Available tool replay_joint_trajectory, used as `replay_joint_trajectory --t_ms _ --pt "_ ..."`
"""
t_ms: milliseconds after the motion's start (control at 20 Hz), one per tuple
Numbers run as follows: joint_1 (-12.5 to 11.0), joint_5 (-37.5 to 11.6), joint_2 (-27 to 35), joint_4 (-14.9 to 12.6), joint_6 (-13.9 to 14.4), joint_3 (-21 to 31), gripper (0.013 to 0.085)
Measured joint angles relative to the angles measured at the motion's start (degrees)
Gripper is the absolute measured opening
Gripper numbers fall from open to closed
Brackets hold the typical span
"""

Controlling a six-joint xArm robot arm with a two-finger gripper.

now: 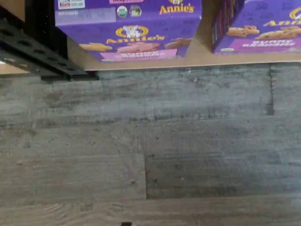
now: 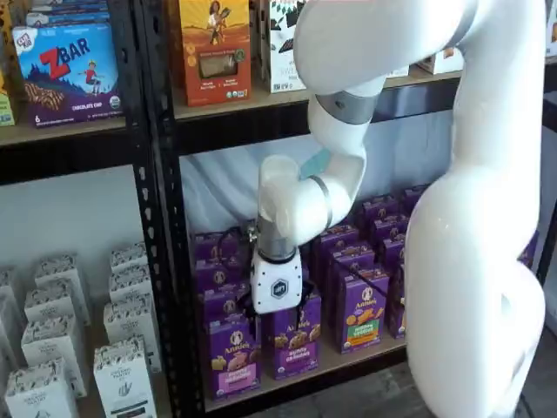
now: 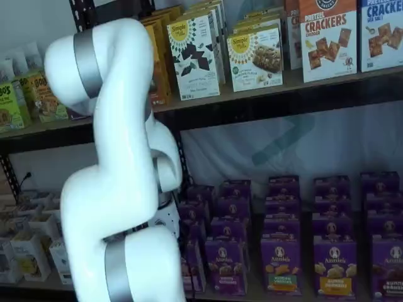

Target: Pick up the purple box with a pink patch in the middle, on the bottom shelf, the first box from the left

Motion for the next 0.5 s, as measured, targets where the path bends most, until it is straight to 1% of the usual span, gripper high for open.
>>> replay_joint_trajectory --t_ms 100,500 --pt "-0.4 -0.1 1.5 0.0 -0.4 -1.4 0.085" --pt "-2.4 -0.6 7.4 -3.0 0.3 -7.0 0.085"
